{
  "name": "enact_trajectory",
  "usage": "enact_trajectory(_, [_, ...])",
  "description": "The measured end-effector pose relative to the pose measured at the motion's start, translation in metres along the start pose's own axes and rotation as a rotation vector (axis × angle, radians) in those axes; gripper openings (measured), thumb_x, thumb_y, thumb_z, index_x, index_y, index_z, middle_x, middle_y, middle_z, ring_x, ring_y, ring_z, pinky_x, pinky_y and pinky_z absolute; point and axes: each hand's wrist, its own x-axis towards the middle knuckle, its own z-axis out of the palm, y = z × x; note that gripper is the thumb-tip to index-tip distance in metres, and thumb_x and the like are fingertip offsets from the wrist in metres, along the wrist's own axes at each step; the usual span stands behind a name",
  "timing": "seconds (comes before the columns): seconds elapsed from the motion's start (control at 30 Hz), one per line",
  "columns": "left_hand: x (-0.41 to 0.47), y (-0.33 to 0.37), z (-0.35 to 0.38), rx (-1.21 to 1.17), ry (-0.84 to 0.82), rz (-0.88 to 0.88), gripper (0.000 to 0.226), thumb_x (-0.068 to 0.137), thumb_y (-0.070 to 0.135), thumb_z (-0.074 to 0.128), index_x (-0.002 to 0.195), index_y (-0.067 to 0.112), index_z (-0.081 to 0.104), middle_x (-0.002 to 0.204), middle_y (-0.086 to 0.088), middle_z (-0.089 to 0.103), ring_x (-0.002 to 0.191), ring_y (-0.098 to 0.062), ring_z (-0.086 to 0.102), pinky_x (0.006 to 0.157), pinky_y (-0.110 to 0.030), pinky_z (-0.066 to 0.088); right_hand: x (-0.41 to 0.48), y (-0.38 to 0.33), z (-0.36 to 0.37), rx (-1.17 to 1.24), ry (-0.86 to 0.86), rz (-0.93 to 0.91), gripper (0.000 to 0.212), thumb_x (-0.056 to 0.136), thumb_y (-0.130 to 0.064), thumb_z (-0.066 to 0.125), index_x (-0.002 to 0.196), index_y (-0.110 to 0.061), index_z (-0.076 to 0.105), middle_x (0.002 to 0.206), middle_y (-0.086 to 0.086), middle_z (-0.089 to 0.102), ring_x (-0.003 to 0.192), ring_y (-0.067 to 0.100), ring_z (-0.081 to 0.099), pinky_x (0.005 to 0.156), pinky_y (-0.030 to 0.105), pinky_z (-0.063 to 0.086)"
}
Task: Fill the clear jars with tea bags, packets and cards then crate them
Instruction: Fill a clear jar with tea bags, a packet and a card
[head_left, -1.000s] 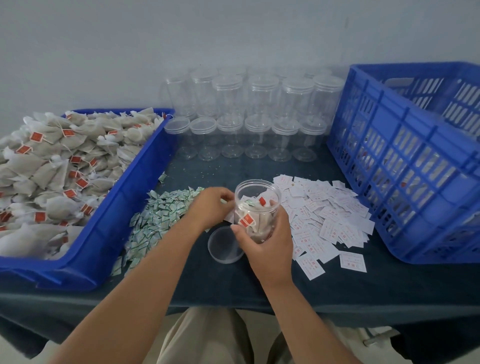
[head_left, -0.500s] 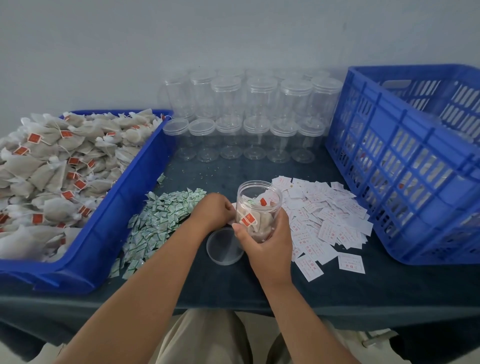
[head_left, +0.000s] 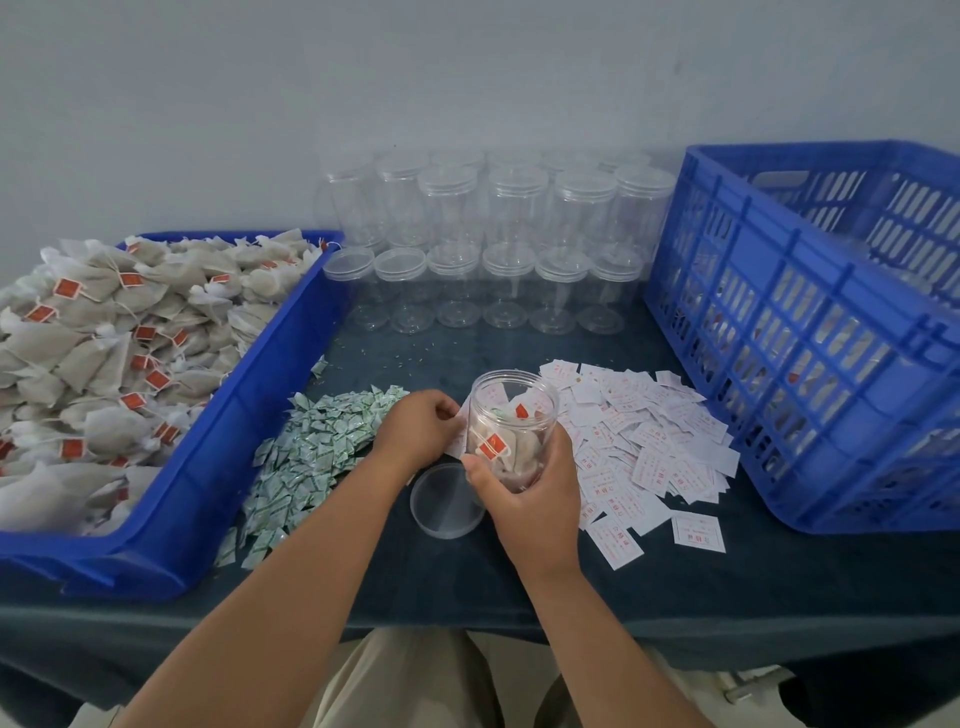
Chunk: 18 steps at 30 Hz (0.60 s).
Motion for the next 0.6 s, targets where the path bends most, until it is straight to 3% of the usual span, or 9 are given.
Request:
enact_trajectory(0.1, [-0.004,0.000,-0.002,-0.080,0.065,0.014,0.017,0.094,0.027,0.069,0.078,0.036,0.072,0.077,0.017,0.071,0.075,-0.003,0.067,0.065,-0.027,0.050,0.001,0.001,0.000,0.002,-0.010,0.015,0.076,0.071,-0.058,0.092,0.134,-0.029,0.059,0.125,-0.014,0.071,0.118,0.009,0.070,0.098,0.043,0.061])
enact_trajectory(0.2, [-0.004,0.003,-0.009,-0.195,0.082,0.004,0.013,0.095,0.025,0.068,0.089,0.029,0.079,0.071,0.016,0.074,0.064,0.001,0.070,0.060,-0.023,0.048,0.001,0.001,0.001,-0.008,-0.016,0.008,0.077,0.072,-0.061,0.091,0.134,-0.030,0.058,0.126,-0.016,0.069,0.120,0.008,0.069,0.098,0.041,0.061])
enact_trajectory(0.4, [-0.004,0.006,-0.017,-0.284,0.003,-0.054,0.022,0.083,0.011,0.078,0.102,0.021,0.081,0.080,0.008,0.080,0.074,-0.008,0.075,0.078,-0.032,0.062,0.000,0.000,0.000,-0.010,-0.013,0.000,0.073,0.073,-0.060,0.091,0.131,-0.030,0.059,0.122,-0.016,0.070,0.116,0.007,0.070,0.096,0.039,0.062])
enact_trajectory(0.53, [-0.005,0.002,-0.015,-0.244,0.048,-0.090,0.006,0.082,0.028,0.085,0.082,0.025,0.080,0.074,0.012,0.076,0.078,-0.010,0.073,0.077,-0.035,0.061,0.000,0.000,0.000,-0.006,-0.019,0.003,0.071,0.072,-0.061,0.091,0.129,-0.031,0.059,0.121,-0.016,0.071,0.114,0.007,0.070,0.093,0.034,0.062])
enact_trajectory(0.6, [-0.007,0.000,-0.016,-0.276,0.093,-0.116,0.019,0.082,0.036,0.086,0.076,0.021,0.076,0.068,0.010,0.074,0.070,-0.012,0.070,0.068,-0.033,0.059,0.001,0.001,0.000,-0.010,-0.021,0.010,0.070,0.071,-0.060,0.091,0.127,-0.032,0.060,0.119,-0.015,0.071,0.112,0.007,0.070,0.093,0.034,0.061])
